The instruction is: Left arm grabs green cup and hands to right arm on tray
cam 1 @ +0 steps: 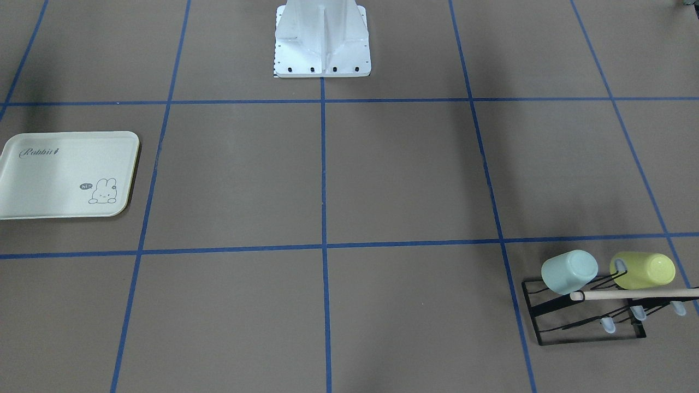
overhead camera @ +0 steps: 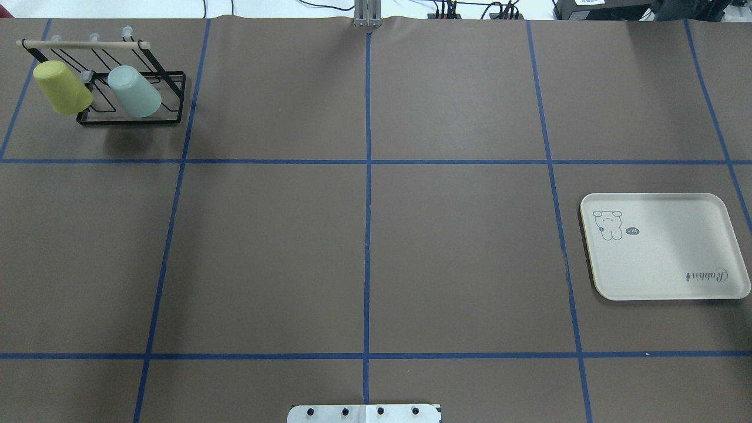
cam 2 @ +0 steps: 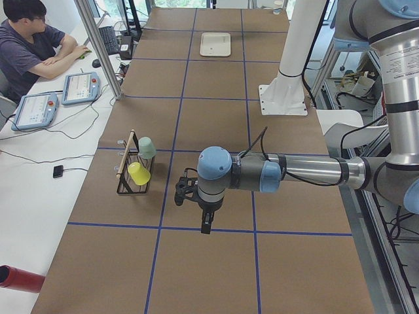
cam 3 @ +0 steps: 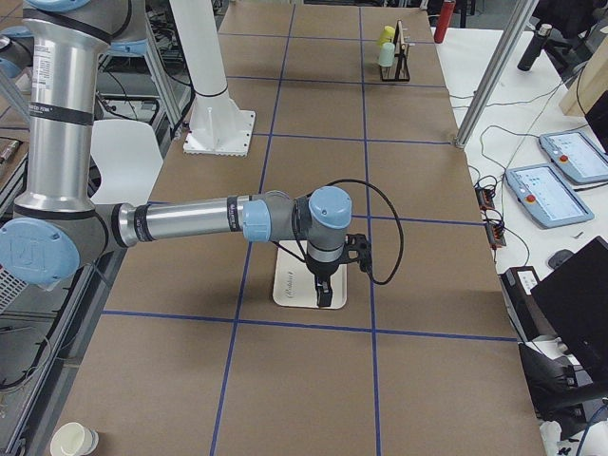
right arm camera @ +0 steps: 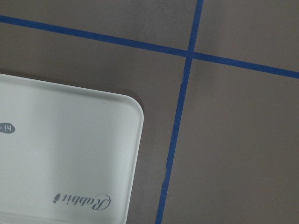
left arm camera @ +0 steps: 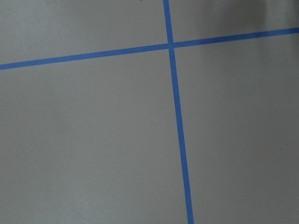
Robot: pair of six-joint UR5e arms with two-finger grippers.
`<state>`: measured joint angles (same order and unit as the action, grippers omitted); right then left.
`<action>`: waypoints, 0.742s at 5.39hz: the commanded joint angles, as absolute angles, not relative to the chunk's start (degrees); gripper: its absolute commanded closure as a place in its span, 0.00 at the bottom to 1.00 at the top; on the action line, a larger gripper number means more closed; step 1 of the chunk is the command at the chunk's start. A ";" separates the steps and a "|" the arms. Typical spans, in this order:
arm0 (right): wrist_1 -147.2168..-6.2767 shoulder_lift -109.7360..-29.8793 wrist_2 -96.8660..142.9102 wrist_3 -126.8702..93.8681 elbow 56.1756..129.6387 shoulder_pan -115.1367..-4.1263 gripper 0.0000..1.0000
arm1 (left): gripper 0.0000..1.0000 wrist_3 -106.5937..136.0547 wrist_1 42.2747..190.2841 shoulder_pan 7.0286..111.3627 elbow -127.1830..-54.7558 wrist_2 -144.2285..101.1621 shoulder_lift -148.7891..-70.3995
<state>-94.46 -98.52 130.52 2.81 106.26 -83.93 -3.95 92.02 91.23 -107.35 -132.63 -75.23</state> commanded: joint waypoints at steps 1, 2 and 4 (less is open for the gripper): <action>-94.40 -98.53 130.52 2.81 106.26 -83.94 0.00 | 0.00 -3.96 92.02 91.06 -107.92 -132.71 -75.32; -94.39 -98.53 130.52 2.81 106.26 -83.85 0.00 | 0.00 -3.96 92.02 90.97 -107.93 -132.71 -75.41; -94.39 -97.92 130.52 2.81 106.26 -83.85 0.00 | 0.00 -3.08 91.93 90.53 -106.71 -132.71 -78.64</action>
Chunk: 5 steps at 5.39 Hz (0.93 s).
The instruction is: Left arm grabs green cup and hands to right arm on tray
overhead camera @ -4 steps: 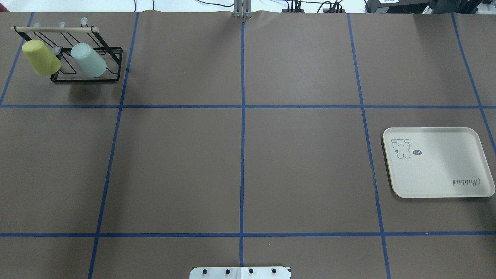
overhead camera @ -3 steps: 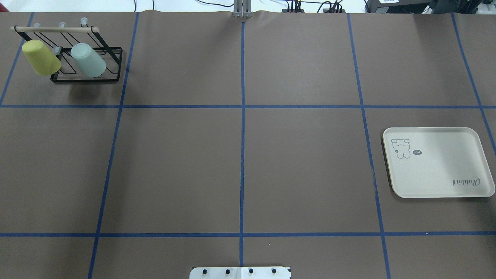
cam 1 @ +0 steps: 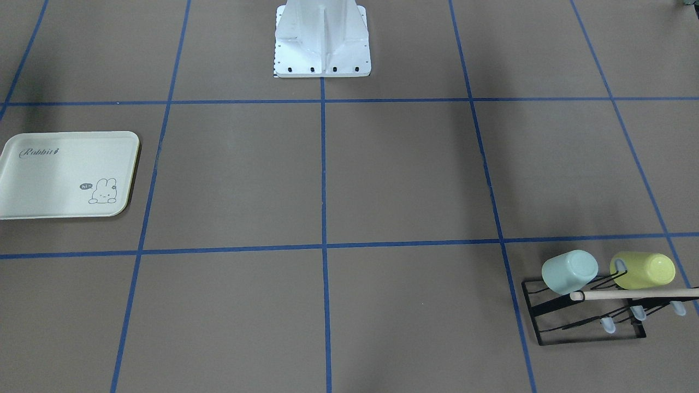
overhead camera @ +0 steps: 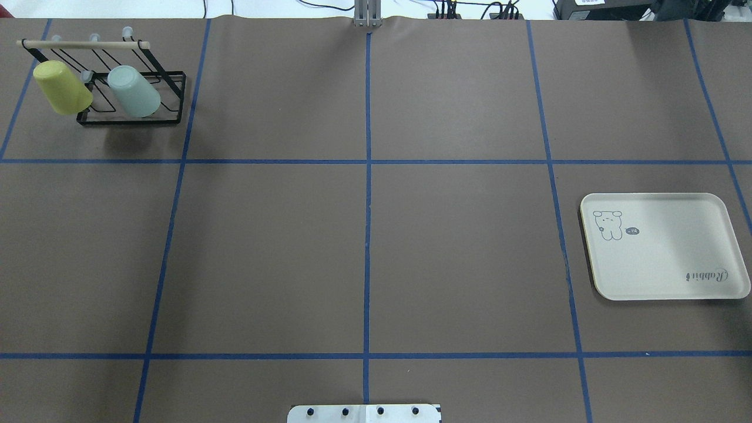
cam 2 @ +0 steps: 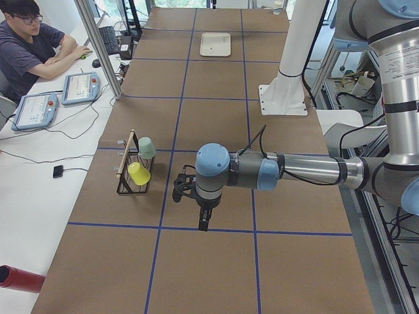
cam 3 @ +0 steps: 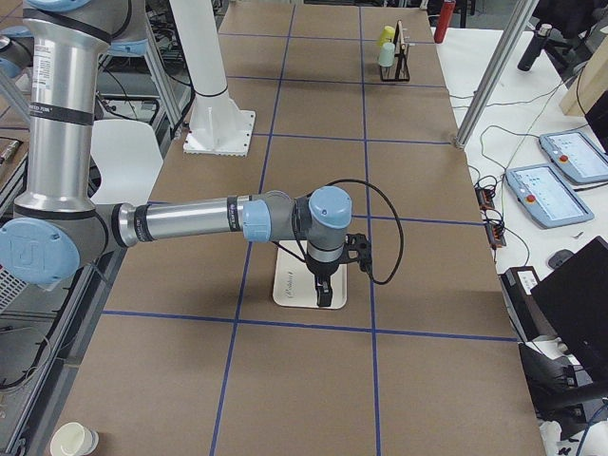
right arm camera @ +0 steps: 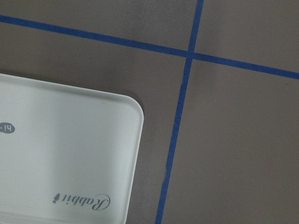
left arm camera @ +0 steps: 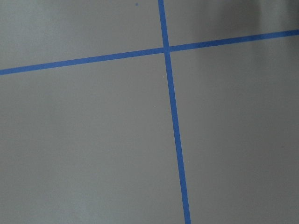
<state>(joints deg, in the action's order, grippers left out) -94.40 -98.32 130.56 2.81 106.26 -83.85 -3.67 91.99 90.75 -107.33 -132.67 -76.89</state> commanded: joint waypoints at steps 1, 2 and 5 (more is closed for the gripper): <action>-94.48 -97.65 130.34 2.81 106.09 -83.85 0.00 | 0.00 -3.34 92.02 90.53 -106.53 -132.63 -80.32; -94.48 -97.65 130.43 2.73 106.00 -83.85 0.00 | 0.00 -3.43 92.46 90.53 -105.22 -132.63 -82.25; -94.48 -97.65 130.43 2.64 105.73 -83.85 0.00 | 0.00 -3.25 105.53 89.83 -92.94 -132.80 -92.52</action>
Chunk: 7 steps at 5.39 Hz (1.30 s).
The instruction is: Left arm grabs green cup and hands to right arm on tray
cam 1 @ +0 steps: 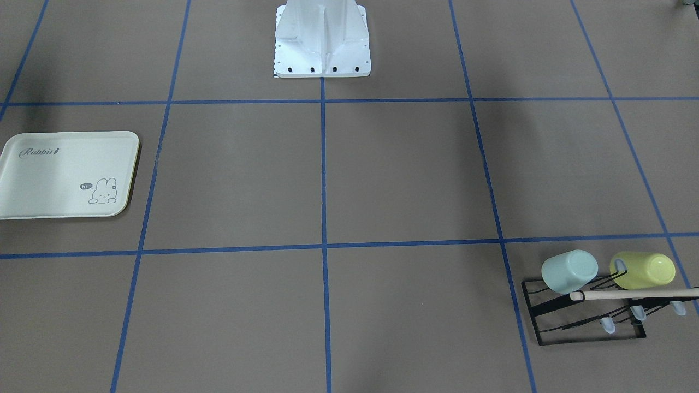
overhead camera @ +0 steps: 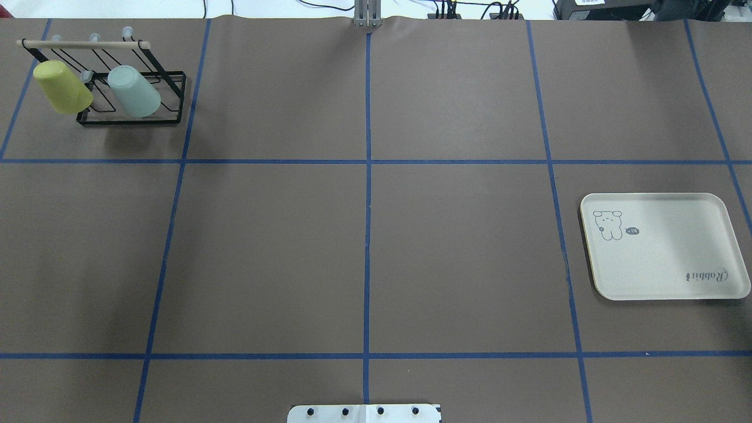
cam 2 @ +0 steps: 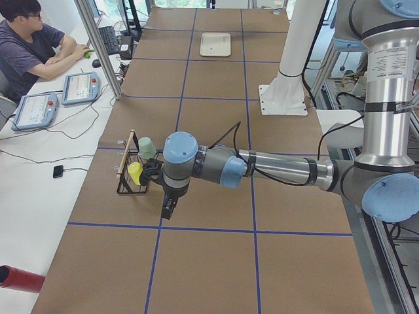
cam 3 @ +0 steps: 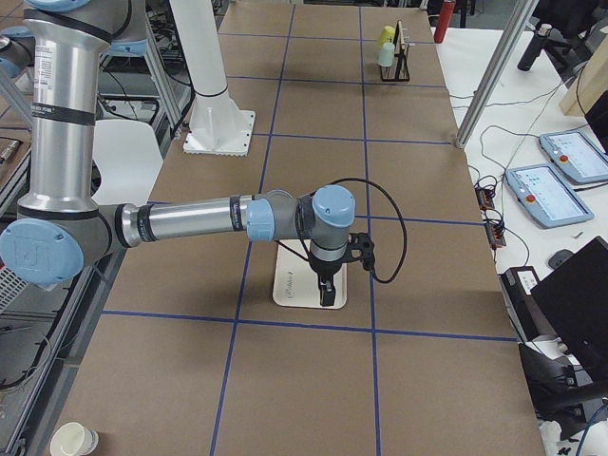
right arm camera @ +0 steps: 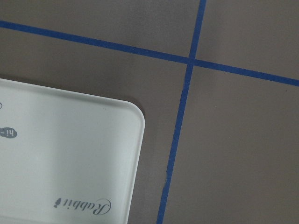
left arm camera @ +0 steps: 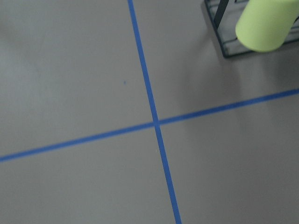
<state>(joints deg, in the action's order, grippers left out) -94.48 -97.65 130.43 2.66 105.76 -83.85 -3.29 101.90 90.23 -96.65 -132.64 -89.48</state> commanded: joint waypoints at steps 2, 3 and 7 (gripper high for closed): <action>-94.48 -97.65 130.52 2.64 105.73 -83.85 0.00 | 0.00 -1.34 105.21 87.46 -86.78 -132.80 -100.42; -94.57 -97.65 130.60 2.55 105.73 -83.85 0.00 | 0.00 3.73 105.55 85.45 -86.40 -132.80 -101.33; -94.57 -97.65 130.78 2.46 105.73 -83.85 0.00 | 0.00 22.50 107.58 72.28 -85.87 -132.28 -110.53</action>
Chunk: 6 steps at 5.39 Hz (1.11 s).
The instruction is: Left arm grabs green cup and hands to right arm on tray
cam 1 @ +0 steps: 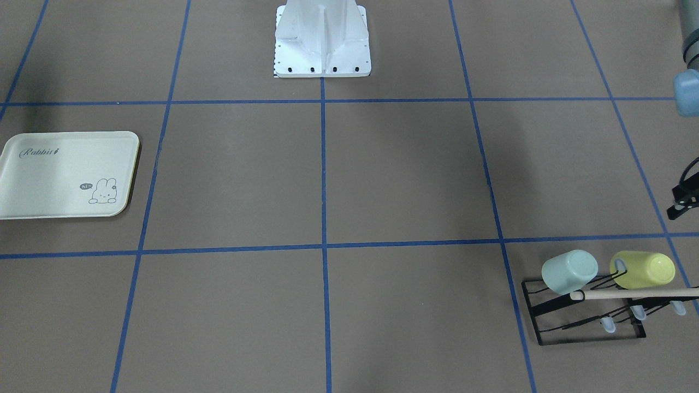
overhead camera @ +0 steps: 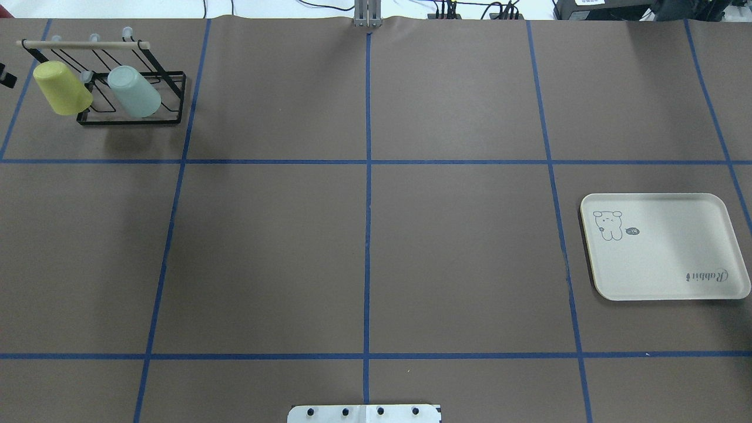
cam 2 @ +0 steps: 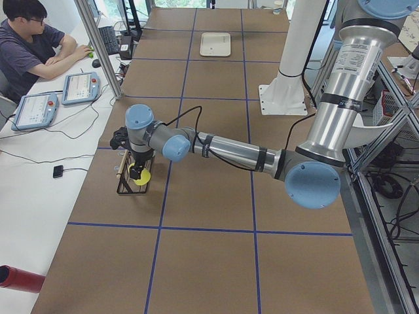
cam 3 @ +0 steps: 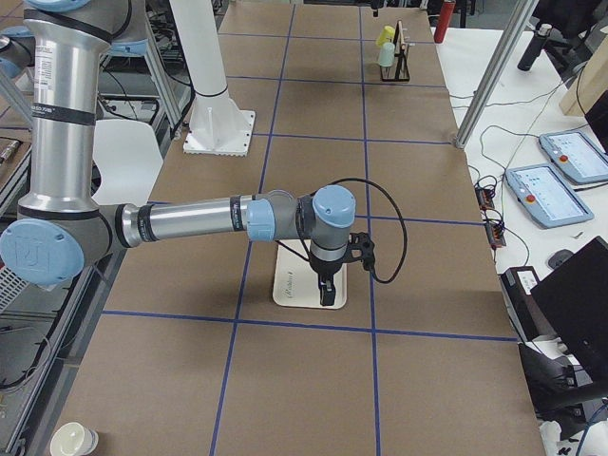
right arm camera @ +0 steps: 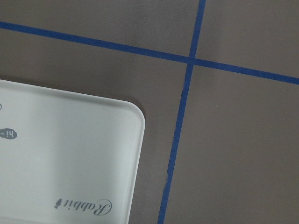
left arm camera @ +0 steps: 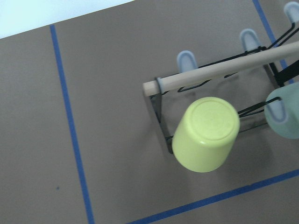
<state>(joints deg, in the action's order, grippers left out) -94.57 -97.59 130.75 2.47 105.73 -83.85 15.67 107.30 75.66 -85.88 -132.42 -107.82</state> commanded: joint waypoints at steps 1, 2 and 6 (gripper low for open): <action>-94.57 -97.65 130.78 2.46 105.73 -83.85 0.00 | 0.00 30.33 107.23 69.81 -85.61 -132.10 -113.52; -94.48 -97.65 130.78 2.46 105.73 -83.85 0.00 | 0.00 34.59 106.79 67.35 -85.34 -128.88 -114.60; -94.57 -97.65 130.78 2.46 105.73 -83.85 0.00 | 0.00 38.67 106.00 63.64 -80.44 -120.59 -118.56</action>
